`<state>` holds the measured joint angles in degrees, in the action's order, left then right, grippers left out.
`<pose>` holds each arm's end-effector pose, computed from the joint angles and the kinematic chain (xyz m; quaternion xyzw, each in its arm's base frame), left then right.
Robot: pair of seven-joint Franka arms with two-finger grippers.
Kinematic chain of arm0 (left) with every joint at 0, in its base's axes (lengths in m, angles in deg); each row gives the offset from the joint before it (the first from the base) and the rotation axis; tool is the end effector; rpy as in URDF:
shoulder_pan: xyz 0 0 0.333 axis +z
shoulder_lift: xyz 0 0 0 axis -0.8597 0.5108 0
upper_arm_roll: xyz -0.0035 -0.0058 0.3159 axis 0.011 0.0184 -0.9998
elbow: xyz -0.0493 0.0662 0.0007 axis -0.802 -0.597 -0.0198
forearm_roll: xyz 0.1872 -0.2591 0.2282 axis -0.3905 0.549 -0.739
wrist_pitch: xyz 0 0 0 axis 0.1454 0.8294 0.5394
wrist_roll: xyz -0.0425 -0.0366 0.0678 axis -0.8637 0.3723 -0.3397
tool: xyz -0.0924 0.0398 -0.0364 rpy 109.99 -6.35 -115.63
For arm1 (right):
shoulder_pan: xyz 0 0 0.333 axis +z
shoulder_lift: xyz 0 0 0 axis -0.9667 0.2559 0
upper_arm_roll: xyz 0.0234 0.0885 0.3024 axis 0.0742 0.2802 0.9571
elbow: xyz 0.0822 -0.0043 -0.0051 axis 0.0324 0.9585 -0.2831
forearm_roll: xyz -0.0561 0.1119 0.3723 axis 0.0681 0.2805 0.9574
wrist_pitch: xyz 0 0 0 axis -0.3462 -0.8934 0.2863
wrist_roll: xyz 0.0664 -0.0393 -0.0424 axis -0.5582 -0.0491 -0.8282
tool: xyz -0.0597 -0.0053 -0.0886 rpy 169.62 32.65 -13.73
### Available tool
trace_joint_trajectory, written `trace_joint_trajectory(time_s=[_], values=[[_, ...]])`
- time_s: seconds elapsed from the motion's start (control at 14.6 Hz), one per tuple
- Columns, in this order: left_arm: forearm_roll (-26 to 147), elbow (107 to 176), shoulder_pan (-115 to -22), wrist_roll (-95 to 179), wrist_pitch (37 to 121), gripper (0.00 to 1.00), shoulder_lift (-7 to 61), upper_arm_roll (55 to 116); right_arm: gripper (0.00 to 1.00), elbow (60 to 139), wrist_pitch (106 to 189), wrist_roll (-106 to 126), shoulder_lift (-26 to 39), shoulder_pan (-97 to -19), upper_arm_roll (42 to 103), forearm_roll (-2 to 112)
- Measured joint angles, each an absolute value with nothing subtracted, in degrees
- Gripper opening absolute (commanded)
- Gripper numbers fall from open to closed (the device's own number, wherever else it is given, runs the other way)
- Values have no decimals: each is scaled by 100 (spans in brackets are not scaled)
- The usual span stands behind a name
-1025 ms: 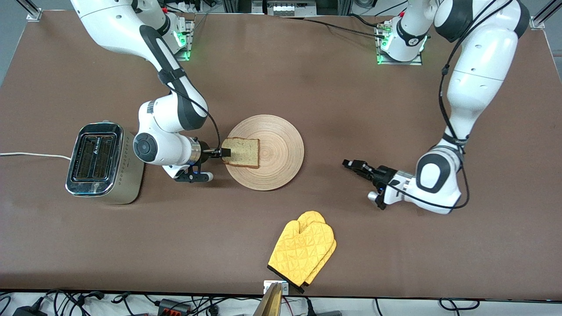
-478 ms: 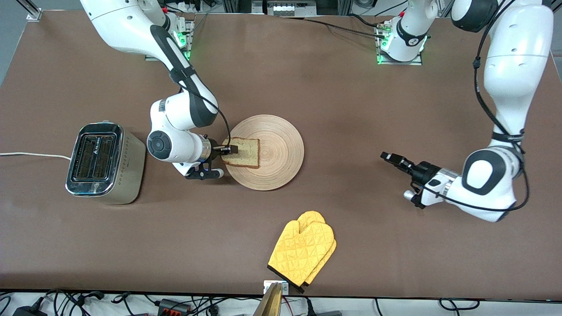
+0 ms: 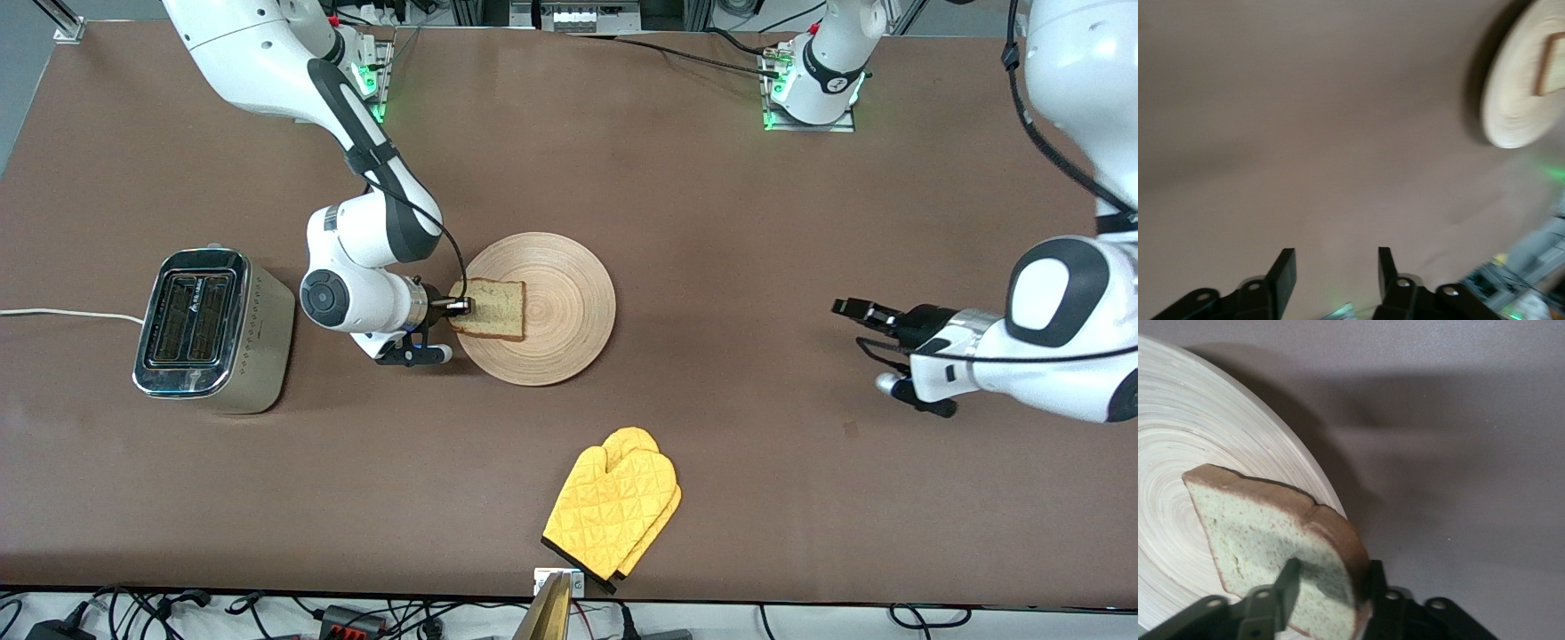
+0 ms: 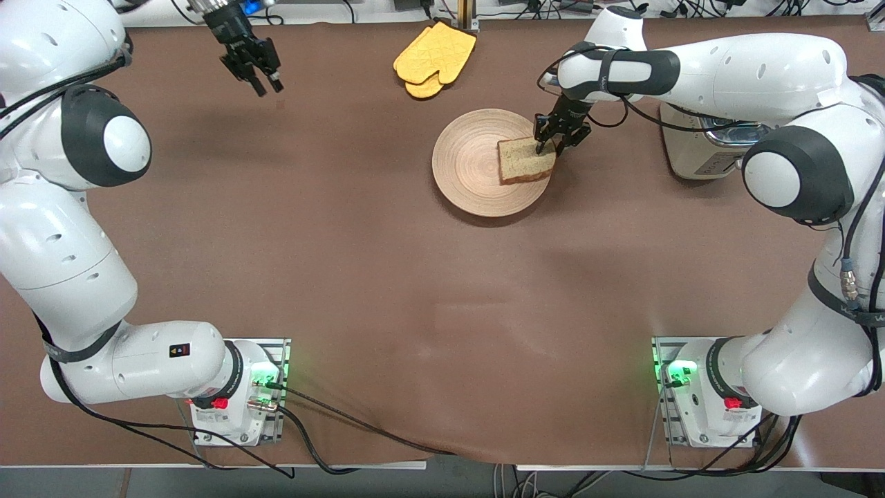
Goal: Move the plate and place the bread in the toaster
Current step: 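Grasp the bread slice with the right gripper while the left gripper withdraws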
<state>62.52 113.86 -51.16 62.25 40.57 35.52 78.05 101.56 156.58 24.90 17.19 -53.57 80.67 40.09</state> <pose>0.6650 -0.0256 0.3929 0.9511 -0.1321 -0.2196 0.1728 0.5788 0.2786 0.2150 -0.9826 -0.0031 0.1381 0.1239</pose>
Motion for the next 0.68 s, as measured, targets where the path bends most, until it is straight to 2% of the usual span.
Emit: trace_joint_trajectory(time_s=[0.07, 0.14, 0.48, 0.68], values=[[5957, 11383, -5112, 6182, 4018, 93, 3350, 7803, 25, 10155, 15658, 2490, 1719, -5356, 8067, 4009], [5692, 11383, -5107, 6097, 3937, 100, 3157, 7797, 20, 10155, 15658, 2490, 1719, -5356, 8067, 4009], [5178, 11367, -4798, 5981, 3858, 100, 2561, 7779, 6, 10104, 15657, 2453, 1716, -5349, 8067, 4008], [5173, 11082, -4676, 5976, 3870, 100, 2432, 7766, 5, 9975, 15522, 2412, 1674, -5349, 8067, 4008]])
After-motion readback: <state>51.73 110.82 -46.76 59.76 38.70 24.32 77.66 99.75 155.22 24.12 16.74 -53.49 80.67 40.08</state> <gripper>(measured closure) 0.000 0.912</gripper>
